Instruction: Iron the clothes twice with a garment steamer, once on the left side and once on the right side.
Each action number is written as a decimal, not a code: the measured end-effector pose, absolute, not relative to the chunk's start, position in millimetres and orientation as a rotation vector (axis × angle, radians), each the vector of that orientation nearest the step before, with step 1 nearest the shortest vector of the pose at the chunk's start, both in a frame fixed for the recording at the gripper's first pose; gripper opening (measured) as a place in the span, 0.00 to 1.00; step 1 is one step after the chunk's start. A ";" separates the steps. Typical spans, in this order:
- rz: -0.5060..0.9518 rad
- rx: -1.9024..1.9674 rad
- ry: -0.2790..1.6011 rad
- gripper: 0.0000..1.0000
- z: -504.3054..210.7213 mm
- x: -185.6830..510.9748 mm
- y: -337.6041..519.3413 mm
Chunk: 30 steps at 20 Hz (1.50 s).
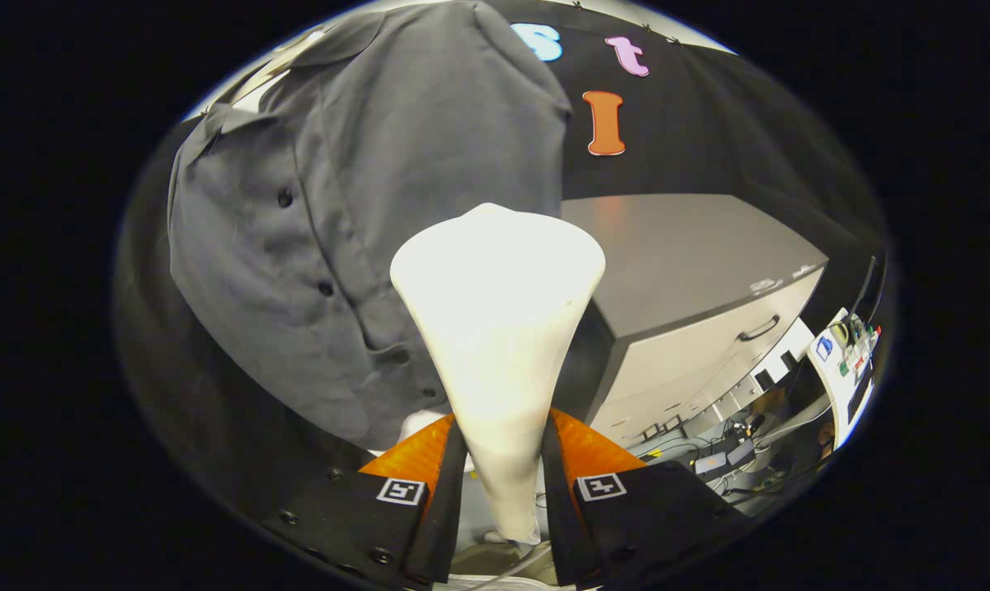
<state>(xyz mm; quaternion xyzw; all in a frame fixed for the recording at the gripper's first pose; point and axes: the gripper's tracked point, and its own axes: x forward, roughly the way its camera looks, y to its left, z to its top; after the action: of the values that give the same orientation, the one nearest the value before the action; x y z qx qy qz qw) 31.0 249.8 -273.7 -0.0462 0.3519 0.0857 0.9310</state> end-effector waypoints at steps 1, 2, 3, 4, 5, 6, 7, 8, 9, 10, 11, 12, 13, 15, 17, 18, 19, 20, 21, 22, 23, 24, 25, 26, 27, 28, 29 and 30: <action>0.180 -0.090 0.700 0.53 -259.7 36.0 242.4; 0.185 -0.084 0.682 0.53 -244.8 41.1 236.2; 0.192 -0.081 0.667 0.53 -232.7 45.4 229.5; 0.198 -0.081 0.651 0.53 -219.7 49.4 221.8; 0.202 -0.082 0.633 0.53 -206.5 53.0 213.9; 0.203 -0.077 0.617 0.53 -195.7 55.3 203.1; 0.206 -0.070 0.597 0.53 -181.9 59.5 196.4; 0.209 -0.064 0.575 0.53 -167.5 62.6 187.4; 0.211 -0.059 0.553 0.53 -153.7 64.6 178.3; 0.212 -0.053 0.530 0.53 -137.6 65.7 168.3; 0.212 -0.046 0.507 0.53 -123.9 66.3 159.2; 0.213 -0.042 0.486 0.53 -106.8 67.7 151.7; 0.214 -0.038 0.467 0.53 -93.8 68.8 143.5; 0.215 -0.031 0.437 0.53 -76.1 72.5 125.0; 0.218 -0.028 0.410 0.53 -58.8 77.7 108.7; 0.224 -0.030 0.397 0.53 -51.4 79.8 102.4; 0.233 -0.030 0.384 0.53 -42.5 82.1 97.9; 0.245 -0.030 0.370 0.53 -34.2 82.3 93.9; 0.252 -0.030 0.353 0.53 -25.1 83.0 90.6; 0.255 -0.032 0.335 0.53 -15.5 83.1 86.0; 0.257 -0.033 0.317 0.53 -6.8 82.5 81.8; 0.260 -0.032 0.302 0.53 -0.5 80.0 78.9; 0.266 -0.032 0.293 0.53 4.9 76.8 76.8; 0.271 -0.033 0.287 0.53 7.6 73.8 75.0; 0.275 -0.034 0.285 0.53 8.6 72.3 74.0; 0.279 -0.034 0.284 0.53 8.4 70.8 73.9; 0.283 -0.035 0.288 0.53 7.0 69.4 73.7; 0.287 -0.035 0.290 0.53 5.9 68.3 73.4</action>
<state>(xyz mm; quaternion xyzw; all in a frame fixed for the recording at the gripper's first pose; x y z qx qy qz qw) 68.3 73.4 5.9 -0.0173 0.1438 0.1426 0.9791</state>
